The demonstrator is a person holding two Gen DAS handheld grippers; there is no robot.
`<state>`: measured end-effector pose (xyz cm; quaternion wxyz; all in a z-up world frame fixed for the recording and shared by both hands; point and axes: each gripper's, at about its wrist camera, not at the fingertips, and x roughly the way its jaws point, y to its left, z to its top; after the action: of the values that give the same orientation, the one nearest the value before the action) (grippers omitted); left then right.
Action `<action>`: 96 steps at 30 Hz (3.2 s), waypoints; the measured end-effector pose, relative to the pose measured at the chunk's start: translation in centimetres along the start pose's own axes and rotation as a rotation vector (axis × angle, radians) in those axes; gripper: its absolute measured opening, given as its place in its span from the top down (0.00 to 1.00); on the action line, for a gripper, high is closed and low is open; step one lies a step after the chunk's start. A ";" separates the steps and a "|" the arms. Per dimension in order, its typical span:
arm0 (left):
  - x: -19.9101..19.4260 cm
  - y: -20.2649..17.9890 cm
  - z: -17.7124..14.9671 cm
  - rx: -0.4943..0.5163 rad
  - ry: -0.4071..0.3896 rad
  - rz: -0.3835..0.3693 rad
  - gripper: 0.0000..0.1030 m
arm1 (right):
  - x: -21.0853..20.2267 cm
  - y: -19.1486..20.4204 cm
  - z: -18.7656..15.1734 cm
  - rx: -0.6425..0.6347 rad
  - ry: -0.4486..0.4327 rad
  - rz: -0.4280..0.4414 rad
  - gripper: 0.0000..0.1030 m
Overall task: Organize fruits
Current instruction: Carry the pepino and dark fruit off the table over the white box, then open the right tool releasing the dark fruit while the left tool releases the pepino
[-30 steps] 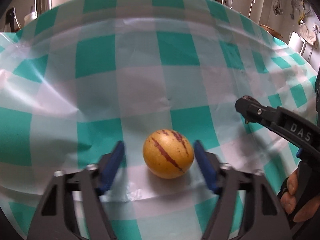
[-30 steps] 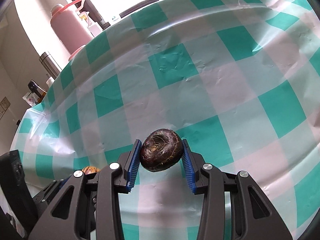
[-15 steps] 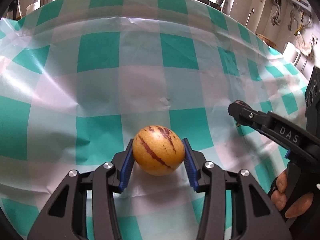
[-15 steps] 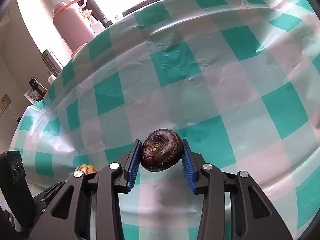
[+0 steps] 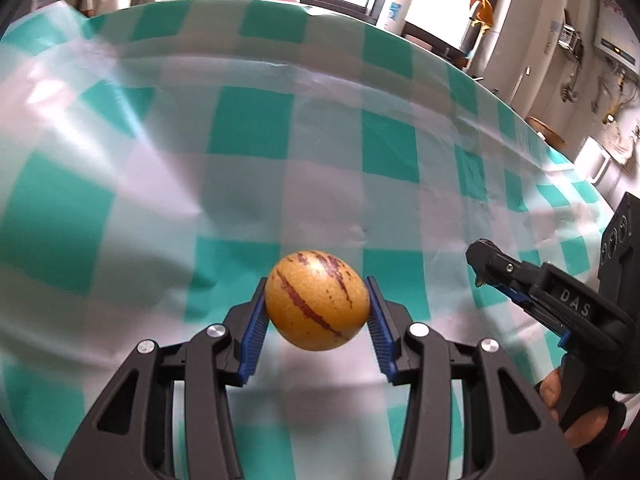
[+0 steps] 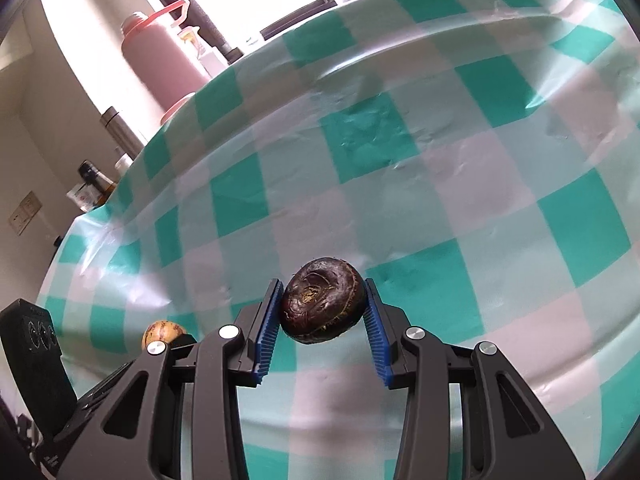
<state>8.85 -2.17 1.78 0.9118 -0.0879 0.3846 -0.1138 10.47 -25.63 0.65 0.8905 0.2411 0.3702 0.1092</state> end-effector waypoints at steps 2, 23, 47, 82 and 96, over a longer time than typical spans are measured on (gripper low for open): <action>-1.2 -0.7 -0.9 0.015 -0.004 0.029 0.55 | -1.0 -0.3 -0.8 0.024 0.021 -0.026 0.61; -12.1 -10.4 -11.5 0.219 -0.005 -0.040 0.55 | -20.9 -2.0 -12.2 -0.224 -0.066 -0.196 0.61; -15.2 -29.2 -21.4 0.675 0.088 -0.285 0.55 | -35.5 -15.9 -20.9 -0.132 -0.174 -0.425 0.61; -4.4 -44.1 -43.7 1.236 0.511 -0.434 0.55 | -30.6 -37.3 -29.4 0.232 0.239 -0.691 0.61; -5.6 -44.0 -43.5 1.233 0.443 -0.454 0.55 | -30.4 -37.8 -29.6 0.252 0.240 -0.702 0.60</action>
<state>-32.48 -45.94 -13.49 0.6488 0.3933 0.3991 -0.5148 -31.32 -59.15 -18.23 0.7873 0.1926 0.5423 -0.2211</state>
